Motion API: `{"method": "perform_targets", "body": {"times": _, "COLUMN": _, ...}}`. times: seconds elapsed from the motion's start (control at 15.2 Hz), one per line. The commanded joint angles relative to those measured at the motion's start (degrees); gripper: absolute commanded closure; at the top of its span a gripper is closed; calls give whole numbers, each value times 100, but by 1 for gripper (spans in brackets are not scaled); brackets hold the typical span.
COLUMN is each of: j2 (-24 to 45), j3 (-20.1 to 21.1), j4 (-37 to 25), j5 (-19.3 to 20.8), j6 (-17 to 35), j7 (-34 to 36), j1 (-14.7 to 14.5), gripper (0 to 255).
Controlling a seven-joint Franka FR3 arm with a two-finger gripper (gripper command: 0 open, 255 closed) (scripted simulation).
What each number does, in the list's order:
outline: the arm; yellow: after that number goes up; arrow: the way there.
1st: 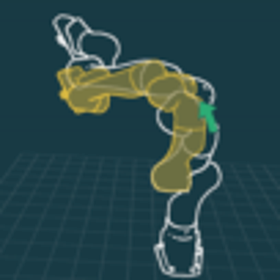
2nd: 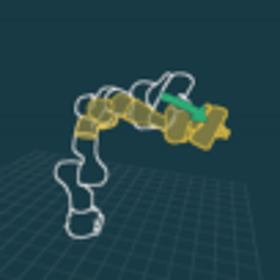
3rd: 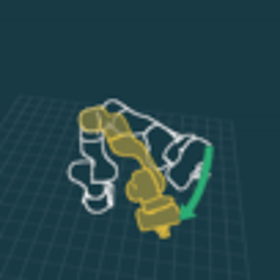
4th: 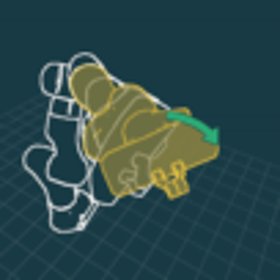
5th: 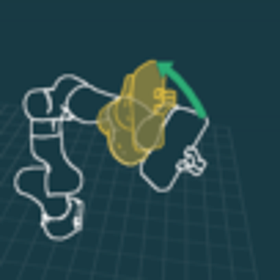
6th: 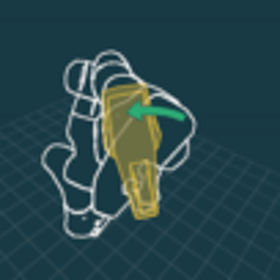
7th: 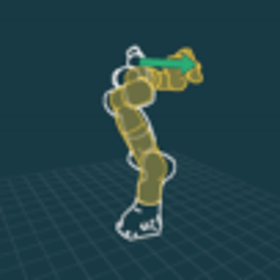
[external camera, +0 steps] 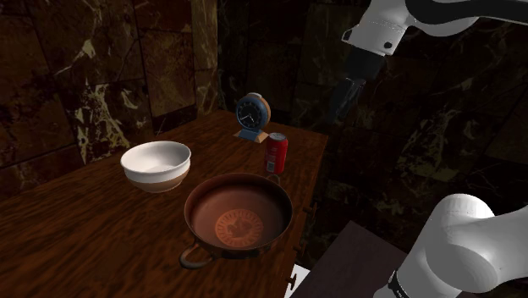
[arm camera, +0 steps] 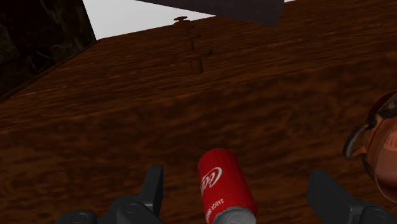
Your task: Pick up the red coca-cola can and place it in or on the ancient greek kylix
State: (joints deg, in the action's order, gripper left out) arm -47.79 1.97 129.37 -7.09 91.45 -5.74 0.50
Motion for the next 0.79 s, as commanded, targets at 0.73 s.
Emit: {"method": "perform_targets", "body": {"times": 0.73, "j2": 2490, "j3": 830, "j4": -942, "j5": 150, "j6": 805, "j7": 1031, "j1": 153, "gripper": 0}}
